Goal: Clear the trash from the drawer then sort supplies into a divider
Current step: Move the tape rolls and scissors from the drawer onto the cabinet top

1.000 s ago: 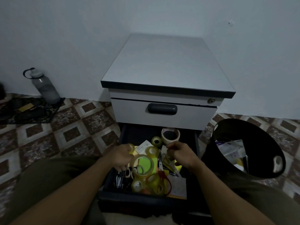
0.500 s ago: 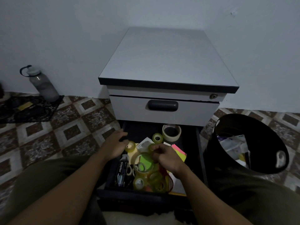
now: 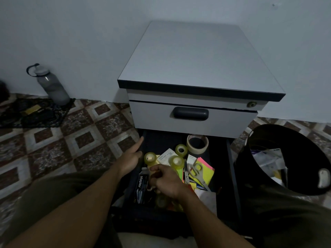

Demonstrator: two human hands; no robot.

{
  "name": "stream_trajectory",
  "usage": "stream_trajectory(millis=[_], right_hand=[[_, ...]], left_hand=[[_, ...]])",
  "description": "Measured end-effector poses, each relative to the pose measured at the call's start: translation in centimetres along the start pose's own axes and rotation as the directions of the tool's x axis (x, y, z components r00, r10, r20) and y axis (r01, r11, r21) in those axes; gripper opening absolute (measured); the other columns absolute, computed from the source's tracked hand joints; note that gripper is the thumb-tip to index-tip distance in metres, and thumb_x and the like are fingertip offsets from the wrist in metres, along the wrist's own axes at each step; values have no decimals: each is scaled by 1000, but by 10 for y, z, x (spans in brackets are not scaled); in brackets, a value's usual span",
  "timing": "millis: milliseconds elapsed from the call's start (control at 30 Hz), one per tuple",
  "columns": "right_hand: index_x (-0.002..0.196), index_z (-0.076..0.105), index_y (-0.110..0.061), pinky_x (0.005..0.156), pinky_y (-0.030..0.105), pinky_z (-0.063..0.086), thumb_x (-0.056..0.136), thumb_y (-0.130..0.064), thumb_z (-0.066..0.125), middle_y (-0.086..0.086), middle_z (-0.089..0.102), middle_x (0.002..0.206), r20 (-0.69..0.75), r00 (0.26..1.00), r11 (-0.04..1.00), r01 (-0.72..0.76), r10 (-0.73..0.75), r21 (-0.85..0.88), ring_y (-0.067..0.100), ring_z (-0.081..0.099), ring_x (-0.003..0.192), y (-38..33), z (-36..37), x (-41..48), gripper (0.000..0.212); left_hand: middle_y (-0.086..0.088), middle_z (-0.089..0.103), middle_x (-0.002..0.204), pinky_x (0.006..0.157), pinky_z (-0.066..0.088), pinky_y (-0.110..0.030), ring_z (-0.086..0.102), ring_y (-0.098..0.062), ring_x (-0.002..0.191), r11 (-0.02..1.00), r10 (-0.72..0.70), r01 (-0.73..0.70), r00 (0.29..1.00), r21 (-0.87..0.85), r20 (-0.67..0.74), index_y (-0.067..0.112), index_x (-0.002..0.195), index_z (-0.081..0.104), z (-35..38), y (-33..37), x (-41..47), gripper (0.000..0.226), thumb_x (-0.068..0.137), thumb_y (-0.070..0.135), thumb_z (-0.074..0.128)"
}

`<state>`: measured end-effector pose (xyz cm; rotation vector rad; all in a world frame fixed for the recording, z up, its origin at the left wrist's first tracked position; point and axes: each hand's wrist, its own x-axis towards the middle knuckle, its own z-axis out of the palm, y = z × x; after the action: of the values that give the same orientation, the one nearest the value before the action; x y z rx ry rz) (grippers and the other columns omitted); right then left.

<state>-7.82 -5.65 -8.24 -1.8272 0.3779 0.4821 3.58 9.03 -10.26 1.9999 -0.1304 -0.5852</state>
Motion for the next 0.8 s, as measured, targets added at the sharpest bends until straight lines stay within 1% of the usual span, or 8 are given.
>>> stream_trajectory(millis=[100, 133, 200, 333, 467, 567, 733, 800], right_hand=[[118, 58, -29, 81, 31, 56, 80, -14, 68, -1, 69, 108, -13, 1000, 997, 13, -14, -76, 18, 66, 97, 5, 6, 2, 42], [124, 58, -27, 77, 23, 54, 81, -15, 69, -2, 68, 114, -6, 1000, 993, 30, -31, -116, 15, 64, 98, 4, 8, 2, 46], [134, 54, -24, 70, 11, 44, 82, -17, 70, -1, 65, 123, 0, 998, 979, 61, -62, -197, 12, 62, 101, 1, 11, 3, 54], [136, 51, -19, 83, 19, 46, 86, -12, 66, 7, 62, 128, 7, 996, 940, 88, -91, -330, 22, 60, 116, -7, 22, 10, 53], [128, 54, -15, 97, 32, 50, 82, -10, 66, 11, 63, 126, -36, 997, 928, 47, -65, -370, 27, 58, 118, -6, 36, 20, 47], [125, 55, -15, 99, 35, 50, 80, -10, 66, 14, 62, 124, -81, 994, 931, 36, -70, -363, 30, 57, 119, -3, 44, 27, 47], [120, 61, -13, 96, 31, 49, 80, -6, 61, 14, 64, 121, -95, 989, 939, 77, -115, -335, 29, 58, 116, 0, 45, 30, 41], [120, 62, -12, 92, 26, 49, 81, -4, 63, 12, 66, 120, -87, 989, 943, 89, -123, -322, 26, 60, 113, 1, 42, 31, 40]], left_hand=[[9, 20, 161, 122, 10, -29, 20, -11, 148, 998, -4, 3, 1000, -58, -5, 41, 150, 33, 0, -1, 4, 57, 102, 11, 42], [9, 21, 160, 123, 12, -31, 21, -11, 147, 997, -6, 5, 1000, -82, -10, 41, 149, 34, -1, -1, 4, 58, 101, 10, 42], [11, 22, 158, 121, 13, -27, 23, -7, 144, 994, -5, 3, 1000, -110, -18, 41, 148, 36, -1, -2, 6, 59, 100, 8, 43], [11, 20, 160, 116, 10, -22, 20, -9, 146, 995, -4, 4, 1000, -96, -8, 45, 148, 33, 0, -5, 7, 59, 100, 12, 42], [12, 17, 160, 115, 8, -21, 17, -11, 148, 997, -3, 3, 1000, -81, -4, 47, 148, 31, -1, -6, 8, 58, 101, 14, 42], [11, 17, 161, 118, 8, -24, 17, -12, 149, 997, 0, 0, 1000, -83, 0, 50, 145, 32, -1, -5, 9, 59, 101, 13, 42], [7, 16, 162, 120, 9, -25, 18, -12, 148, 997, -4, 4, 1000, -78, -2, 47, 147, 32, -1, -4, 9, 60, 100, 10, 42], [7, 16, 162, 118, 9, -24, 18, -13, 148, 998, -12, 12, 1000, -66, -6, 47, 148, 32, 0, -3, 8, 60, 101, 11, 42]])
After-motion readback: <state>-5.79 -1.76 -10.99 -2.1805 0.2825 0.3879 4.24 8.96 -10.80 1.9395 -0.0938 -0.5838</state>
